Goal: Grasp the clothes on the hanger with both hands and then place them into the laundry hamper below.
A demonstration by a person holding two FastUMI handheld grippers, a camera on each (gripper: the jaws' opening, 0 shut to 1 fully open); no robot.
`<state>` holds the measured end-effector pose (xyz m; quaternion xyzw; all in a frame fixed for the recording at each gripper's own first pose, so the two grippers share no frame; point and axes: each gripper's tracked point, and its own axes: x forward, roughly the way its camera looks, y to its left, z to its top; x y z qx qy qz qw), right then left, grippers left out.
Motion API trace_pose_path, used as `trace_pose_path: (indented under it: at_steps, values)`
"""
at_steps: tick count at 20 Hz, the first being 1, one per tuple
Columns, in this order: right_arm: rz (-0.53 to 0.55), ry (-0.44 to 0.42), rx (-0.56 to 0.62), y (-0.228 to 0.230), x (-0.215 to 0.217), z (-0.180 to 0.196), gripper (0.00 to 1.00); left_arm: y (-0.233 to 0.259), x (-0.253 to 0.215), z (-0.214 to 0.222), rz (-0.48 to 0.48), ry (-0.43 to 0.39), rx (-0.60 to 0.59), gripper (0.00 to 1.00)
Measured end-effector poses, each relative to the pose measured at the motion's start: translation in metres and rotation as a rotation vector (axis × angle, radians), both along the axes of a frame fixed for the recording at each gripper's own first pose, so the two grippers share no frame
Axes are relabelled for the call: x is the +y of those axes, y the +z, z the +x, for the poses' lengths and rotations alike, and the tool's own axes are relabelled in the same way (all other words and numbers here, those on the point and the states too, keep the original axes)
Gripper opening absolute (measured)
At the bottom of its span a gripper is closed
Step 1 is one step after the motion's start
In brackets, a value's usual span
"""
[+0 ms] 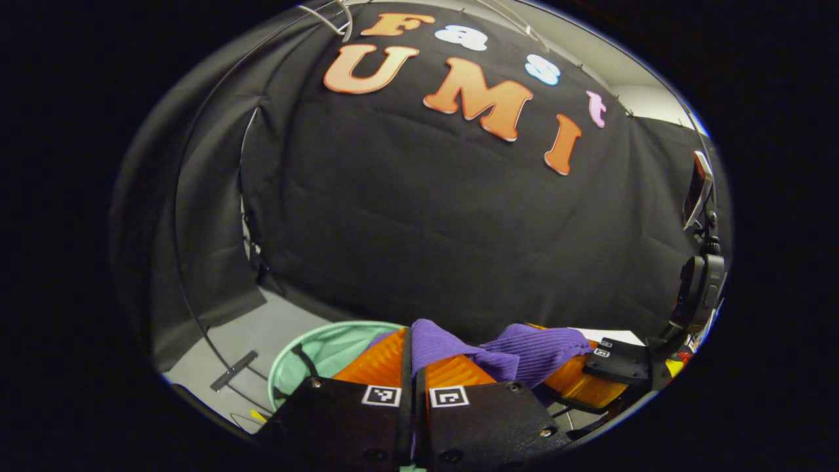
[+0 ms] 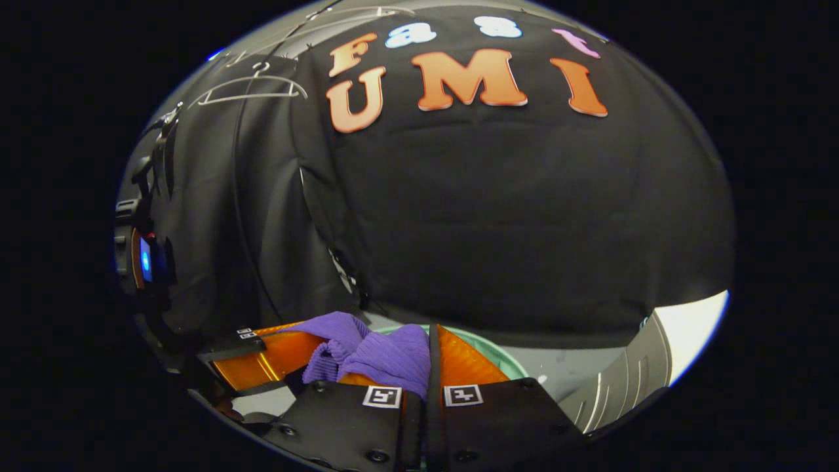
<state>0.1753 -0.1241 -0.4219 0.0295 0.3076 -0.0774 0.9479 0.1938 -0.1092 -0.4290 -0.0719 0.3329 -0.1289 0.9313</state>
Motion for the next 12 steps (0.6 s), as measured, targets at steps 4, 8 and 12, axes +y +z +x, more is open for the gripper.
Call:
trace_pose_path:
  at_steps: [4, 8, 12]
  values:
    - [0.003, -0.038, 0.108, -0.049, -0.008, -0.027, 0.12, -0.040, 0.009, -0.018, 0.023, 0.027, 0.098, 0.00]
    - [0.024, -0.050, 0.205, -0.088, -0.006, -0.050, 0.35, -0.077, 0.033, -0.047, 0.111, 0.048, 0.192, 0.37]
    - [0.025, -0.085, 0.286, -0.120, -0.014, -0.082, 0.91, -0.085, 0.043, -0.060, 0.071, 0.104, 0.223, 0.73]
